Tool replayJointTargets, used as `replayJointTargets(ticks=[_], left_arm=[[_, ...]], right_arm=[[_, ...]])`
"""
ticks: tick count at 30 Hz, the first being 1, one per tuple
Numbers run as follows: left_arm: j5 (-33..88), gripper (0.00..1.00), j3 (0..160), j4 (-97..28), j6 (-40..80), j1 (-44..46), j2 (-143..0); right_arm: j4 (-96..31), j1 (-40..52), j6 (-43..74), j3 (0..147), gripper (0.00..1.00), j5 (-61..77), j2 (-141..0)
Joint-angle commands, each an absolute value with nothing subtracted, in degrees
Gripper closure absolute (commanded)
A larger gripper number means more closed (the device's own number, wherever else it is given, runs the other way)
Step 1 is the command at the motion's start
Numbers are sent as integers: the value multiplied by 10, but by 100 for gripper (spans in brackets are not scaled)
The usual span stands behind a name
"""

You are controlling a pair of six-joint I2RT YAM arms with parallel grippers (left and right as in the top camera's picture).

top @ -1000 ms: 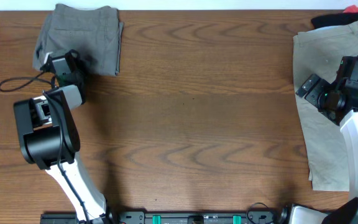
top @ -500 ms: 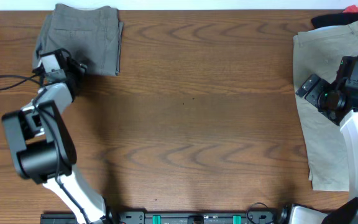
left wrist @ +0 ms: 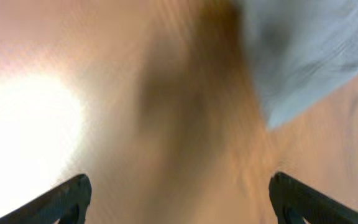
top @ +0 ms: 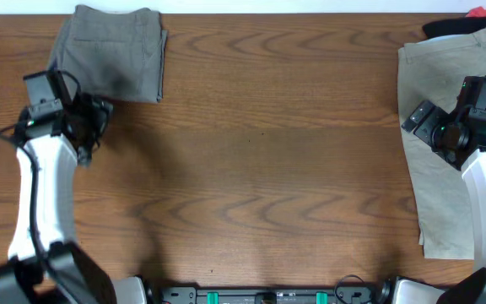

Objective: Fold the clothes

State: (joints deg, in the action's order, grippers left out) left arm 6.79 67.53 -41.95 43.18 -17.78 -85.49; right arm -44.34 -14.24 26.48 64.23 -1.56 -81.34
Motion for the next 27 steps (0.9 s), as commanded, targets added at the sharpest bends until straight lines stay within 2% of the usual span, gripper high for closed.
replayJointTargets(ticks=[1,6,11,16,22,25,27], left_arm=[[91,8,674,-470,392,-178,-814],[157,8,663,-533,279,-176,-753],[165,8,619,-559,222,-176,-684],[225,8,541,-541,178,-176,-593],[354,8,442,-491,117,-176,-458],[373,8,411,-488,116,-176,-391],[373,2,399,-489,117,-177,-354]], right_arm=[[-444,-146,261,648,1,-24,-806],[-444,-146,261,648,1,-24,-806],[-444,-146,261,648,1,-24,-806],[-444,-146,261,648,1,-24,-806],[-444,-146,261,648,1,-24,-806],[-444,-146,261,648,1,-24,-806],[-444,-146,261,648,1,-24,-806]])
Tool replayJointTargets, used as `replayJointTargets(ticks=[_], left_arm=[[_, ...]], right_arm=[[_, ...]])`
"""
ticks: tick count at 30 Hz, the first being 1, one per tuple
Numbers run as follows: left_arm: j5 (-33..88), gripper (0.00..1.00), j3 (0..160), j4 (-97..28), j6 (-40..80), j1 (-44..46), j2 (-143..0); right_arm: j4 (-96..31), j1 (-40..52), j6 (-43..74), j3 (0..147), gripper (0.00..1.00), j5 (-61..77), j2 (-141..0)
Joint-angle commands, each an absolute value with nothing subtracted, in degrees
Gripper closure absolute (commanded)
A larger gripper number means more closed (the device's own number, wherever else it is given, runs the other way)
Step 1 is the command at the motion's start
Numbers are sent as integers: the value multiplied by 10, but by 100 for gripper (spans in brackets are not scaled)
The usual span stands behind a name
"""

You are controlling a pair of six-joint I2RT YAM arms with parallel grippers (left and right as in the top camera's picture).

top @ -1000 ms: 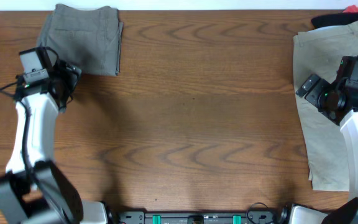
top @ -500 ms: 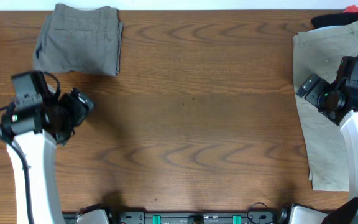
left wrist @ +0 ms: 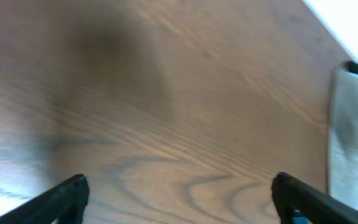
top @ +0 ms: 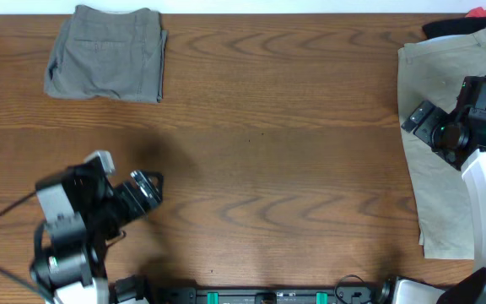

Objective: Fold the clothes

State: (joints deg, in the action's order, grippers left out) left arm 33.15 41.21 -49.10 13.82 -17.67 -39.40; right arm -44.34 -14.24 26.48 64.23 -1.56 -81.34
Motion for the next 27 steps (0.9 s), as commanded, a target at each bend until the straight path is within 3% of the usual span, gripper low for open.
replayJointTargets(ticks=[1,21,27], left_arm=[[373,2,396,-489,117,-177,-340],[348,2,396,-496,113,-171,-314],[338,2,395,-500,10,-97,-301]], right_arm=[[-444,-146,261,648,1,-24,-806],[-444,-146,261,648,1,-24,-806],[-444,-146,261,648,1,-24,-806]])
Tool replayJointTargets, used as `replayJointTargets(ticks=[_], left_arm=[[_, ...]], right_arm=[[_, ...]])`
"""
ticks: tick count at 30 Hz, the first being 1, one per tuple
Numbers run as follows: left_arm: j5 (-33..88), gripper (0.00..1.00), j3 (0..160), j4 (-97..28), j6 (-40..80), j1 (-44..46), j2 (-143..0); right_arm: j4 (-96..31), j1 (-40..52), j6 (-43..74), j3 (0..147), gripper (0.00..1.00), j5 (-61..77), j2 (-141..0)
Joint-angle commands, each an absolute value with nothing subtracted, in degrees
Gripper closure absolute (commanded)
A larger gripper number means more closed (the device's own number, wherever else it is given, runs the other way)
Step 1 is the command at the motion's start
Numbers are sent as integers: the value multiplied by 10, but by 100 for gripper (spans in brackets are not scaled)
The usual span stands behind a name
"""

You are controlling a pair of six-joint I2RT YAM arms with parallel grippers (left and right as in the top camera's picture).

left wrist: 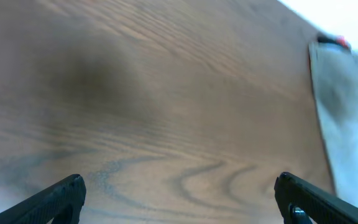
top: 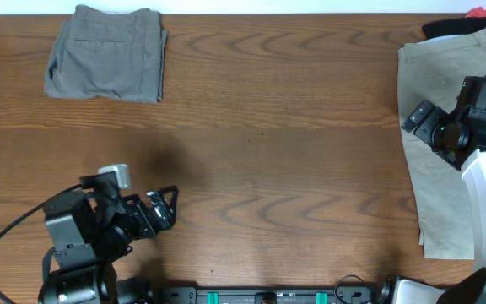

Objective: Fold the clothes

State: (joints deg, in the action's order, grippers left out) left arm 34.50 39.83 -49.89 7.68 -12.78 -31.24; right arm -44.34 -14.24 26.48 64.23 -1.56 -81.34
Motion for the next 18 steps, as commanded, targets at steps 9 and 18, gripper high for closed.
replayJointTargets(ticks=[9,18], left_arm=[[323,2,297,-379,-6,-38,-210],[318,2,133,-162,-2,-38,-93]], right_arm=[[-444,-146,261,648,1,-24,-806],[-444,-146,261,648,1,-24,-806]])
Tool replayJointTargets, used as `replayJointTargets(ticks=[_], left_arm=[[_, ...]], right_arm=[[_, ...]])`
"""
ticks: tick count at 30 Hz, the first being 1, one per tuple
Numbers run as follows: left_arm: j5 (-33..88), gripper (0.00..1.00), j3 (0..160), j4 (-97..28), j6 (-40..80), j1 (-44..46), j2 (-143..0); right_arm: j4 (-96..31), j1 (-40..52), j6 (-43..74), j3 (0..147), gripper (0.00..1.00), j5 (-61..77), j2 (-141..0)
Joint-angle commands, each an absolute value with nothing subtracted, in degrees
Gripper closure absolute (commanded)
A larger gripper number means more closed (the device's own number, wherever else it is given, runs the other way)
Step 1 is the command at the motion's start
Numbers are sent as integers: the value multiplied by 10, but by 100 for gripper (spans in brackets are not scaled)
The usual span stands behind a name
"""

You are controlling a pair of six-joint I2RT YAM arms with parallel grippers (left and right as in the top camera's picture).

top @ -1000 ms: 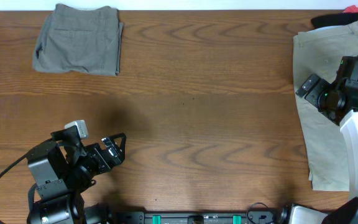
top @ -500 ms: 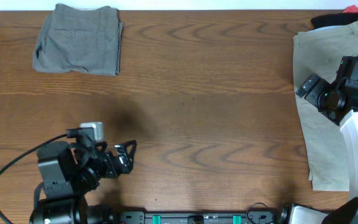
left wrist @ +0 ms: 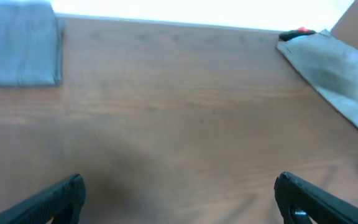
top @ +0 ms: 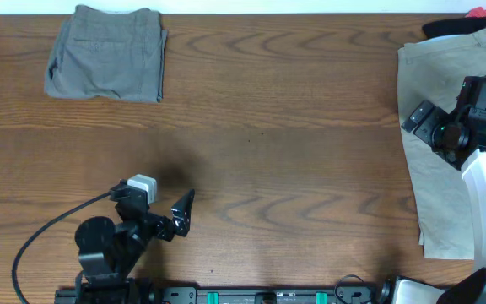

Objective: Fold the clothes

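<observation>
Folded grey shorts (top: 108, 52) lie at the table's back left corner, also seen in the left wrist view as a grey square (left wrist: 17, 50). Beige trousers (top: 433, 127) lie spread along the right edge and show far right for the wrist camera (left wrist: 334, 62). My left gripper (top: 182, 211) sits low near the front edge, left of centre; it is open (left wrist: 179, 186) with only bare wood between its fingers (left wrist: 61, 194). My right gripper (top: 418, 118) rests over the beige trousers; its jaws are too small to read.
A pile of dark and red clothing (top: 479, 21) sits at the back right corner behind the trousers, its red tip showing in the wrist view (left wrist: 302, 30). The wooden table (top: 277, 152) stretches between the two garments. A cable trails from the left arm (top: 49, 241).
My left arm has drawn further back toward the front edge, and its camera now looks level across the table at both garments. The right arm has not moved.
My left gripper was open right beside the folded grey shorts at the back left. Then it was well away from them over the front left of the table, then lower and nearer the front edge, and now tucked at the base. The right arm stayed on the trousers throughout.
</observation>
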State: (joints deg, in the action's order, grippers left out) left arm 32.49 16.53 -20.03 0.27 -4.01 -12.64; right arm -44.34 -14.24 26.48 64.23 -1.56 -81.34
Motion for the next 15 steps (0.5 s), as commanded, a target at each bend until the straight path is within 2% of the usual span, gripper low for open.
replayJointTargets(ticks=[1,15], left_arm=[[312,2,120,-143,-2,-38,-82],[206,2,22,-63,-2,-38,-12]], right_arm=[[-444,-146,261,648,1,-24,-806],[-444,-146,261,648,1,-24,-806]])
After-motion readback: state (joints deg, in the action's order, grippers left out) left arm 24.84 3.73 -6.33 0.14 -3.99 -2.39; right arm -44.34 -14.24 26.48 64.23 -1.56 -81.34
